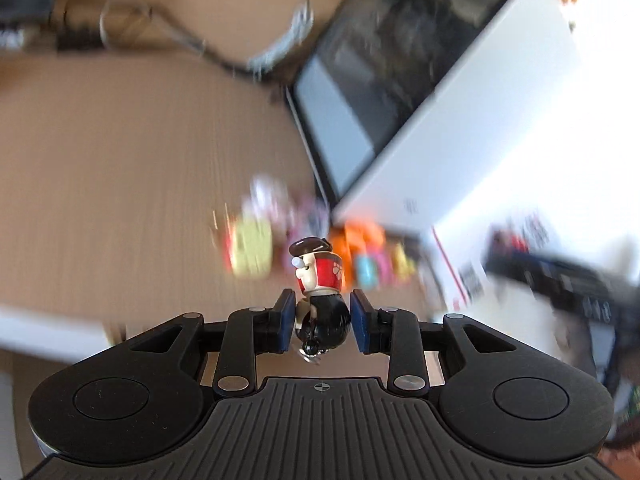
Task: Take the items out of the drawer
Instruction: 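Carry the figurine to the desktop with the left tool while the right tool lifts the lollipop card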
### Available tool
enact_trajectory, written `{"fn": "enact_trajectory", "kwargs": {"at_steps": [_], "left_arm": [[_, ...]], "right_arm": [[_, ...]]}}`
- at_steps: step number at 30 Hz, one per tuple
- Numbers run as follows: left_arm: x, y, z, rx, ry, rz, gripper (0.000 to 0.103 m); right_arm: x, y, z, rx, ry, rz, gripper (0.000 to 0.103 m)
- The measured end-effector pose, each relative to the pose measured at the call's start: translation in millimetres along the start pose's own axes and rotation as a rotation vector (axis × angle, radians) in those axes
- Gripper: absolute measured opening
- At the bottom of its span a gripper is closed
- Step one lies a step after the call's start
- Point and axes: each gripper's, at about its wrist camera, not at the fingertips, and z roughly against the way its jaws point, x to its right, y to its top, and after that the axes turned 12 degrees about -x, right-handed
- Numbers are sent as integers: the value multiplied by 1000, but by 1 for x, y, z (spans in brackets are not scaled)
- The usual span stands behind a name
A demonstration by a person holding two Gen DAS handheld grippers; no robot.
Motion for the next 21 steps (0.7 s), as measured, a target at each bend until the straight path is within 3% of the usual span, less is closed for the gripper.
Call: {"fn": "enact_trajectory", "kwargs": {"at_steps": [3, 7, 11, 14, 19, 21], "left_arm": [[-9, 27, -9, 44, 43, 1, 33], [-36, 48, -51, 16, 92, 39, 33], [-58, 46, -95, -39, 84, 82, 33], [-62, 41, -118, -82, 159, 77, 33], [-63, 32, -123, -63, 165, 64, 34], [-62, 30, -111, -20, 147, 75, 34]], "right_arm": [[6, 7, 8, 19, -25, -5, 61], [12, 5, -4, -10, -36, -27, 61], [17, -6, -26, -37, -56, -35, 61], [25, -10, -33, -50, -77, -50, 61], [33, -15, -42, -80, -106, -58, 61], [32, -16, -48, -95, -103, -50, 61]]}}
